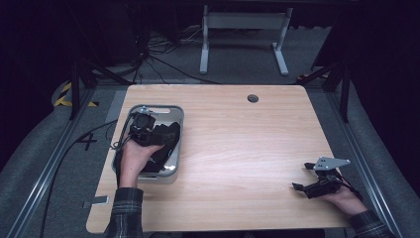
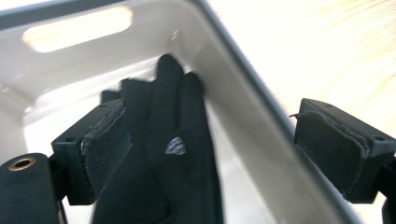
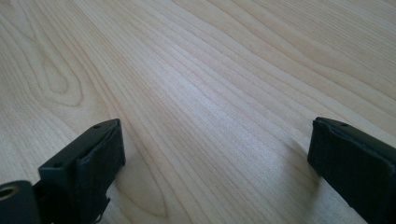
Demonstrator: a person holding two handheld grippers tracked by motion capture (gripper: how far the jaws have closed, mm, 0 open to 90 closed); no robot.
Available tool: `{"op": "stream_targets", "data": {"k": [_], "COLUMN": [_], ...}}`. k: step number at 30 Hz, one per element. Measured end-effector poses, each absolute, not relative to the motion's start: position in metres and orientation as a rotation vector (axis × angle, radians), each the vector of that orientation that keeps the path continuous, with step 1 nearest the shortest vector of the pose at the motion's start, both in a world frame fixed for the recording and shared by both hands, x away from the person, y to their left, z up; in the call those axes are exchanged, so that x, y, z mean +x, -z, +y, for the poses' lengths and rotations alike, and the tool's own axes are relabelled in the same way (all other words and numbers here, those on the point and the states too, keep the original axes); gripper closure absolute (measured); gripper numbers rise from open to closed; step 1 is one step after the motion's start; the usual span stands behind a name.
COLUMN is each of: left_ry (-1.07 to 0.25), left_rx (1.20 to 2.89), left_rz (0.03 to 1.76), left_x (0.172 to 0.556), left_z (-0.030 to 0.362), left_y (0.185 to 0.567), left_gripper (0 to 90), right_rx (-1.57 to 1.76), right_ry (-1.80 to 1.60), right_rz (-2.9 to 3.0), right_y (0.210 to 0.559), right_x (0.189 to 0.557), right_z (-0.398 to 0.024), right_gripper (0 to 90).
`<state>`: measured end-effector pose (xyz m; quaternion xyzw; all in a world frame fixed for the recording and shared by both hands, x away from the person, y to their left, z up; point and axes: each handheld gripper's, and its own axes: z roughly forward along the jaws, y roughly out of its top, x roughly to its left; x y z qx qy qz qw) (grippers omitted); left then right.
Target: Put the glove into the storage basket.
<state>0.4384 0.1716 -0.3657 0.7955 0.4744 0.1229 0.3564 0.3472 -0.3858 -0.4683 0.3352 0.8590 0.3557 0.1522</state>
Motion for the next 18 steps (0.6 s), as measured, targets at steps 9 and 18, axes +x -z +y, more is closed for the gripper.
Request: {"op": "stream_targets", "data": {"k": [9, 18], "left_ry": [-0.308, -0.28], "left_rx": [2.029, 2.063], "left_rz": [1.126, 1.018], "left_x": [0.425, 0.409], "left_z": [0.134, 0.089], "left_y": [0.358, 0.364], "left_gripper": [11.4, 11.6], "right_rx": [0.961, 0.961], "right_ry": [-1.021, -1.021], "right_rz": [2.465, 2.465], "right_y": [0.468, 0.468], "right_x": [0.347, 0.347], "right_z": [-0.386, -0.386], "right_gripper": [4.5, 4.5]}}
